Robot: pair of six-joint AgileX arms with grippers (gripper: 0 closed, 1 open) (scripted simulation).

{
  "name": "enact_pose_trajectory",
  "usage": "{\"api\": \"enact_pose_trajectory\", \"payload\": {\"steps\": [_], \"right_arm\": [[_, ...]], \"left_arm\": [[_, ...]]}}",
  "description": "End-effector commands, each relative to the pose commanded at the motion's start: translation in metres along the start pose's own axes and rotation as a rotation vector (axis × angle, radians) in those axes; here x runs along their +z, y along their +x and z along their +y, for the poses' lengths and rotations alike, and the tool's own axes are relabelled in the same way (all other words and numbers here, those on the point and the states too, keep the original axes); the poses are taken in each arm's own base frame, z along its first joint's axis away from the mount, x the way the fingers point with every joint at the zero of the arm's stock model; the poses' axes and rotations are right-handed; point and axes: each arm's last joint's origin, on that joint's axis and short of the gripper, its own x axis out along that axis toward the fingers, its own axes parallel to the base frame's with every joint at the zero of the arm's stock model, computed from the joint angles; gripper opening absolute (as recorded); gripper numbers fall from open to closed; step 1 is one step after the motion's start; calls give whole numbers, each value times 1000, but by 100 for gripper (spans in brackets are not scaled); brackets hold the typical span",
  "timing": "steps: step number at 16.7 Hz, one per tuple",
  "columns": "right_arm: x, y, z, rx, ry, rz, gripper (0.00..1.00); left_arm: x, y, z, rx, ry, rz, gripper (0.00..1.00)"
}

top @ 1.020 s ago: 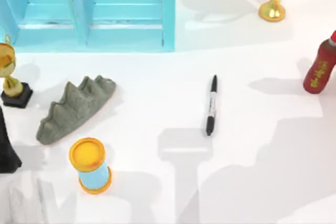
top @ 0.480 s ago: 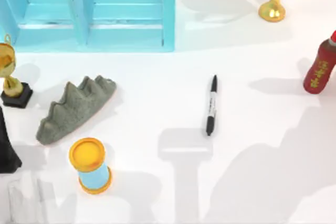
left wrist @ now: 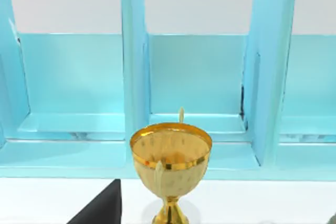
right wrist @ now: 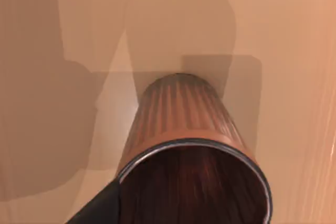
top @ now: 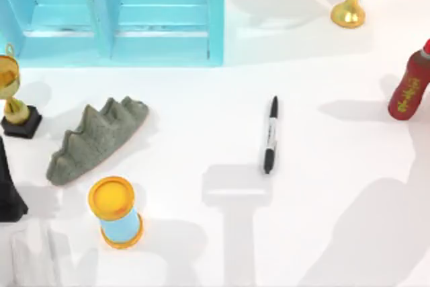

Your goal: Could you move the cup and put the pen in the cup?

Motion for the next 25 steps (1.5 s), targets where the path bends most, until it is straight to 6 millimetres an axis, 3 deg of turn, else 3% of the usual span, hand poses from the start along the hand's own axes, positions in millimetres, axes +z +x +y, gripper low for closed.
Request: {"api": "enact_pose_trajectory", "payload": {"steps": [3,8,21,25], "right_arm": [[-4,28,1,4,0,8,100],[-5,33,2,5,0,10,100],[-5,33,2,5,0,10,2],[-5,33,2,5,0,10,0]], "left_arm": [[0,0,0,0,0,0,100],[0,0,0,0,0,0,100],[0,0,0,0,0,0,100],[0,0,0,0,0,0,100]]}}
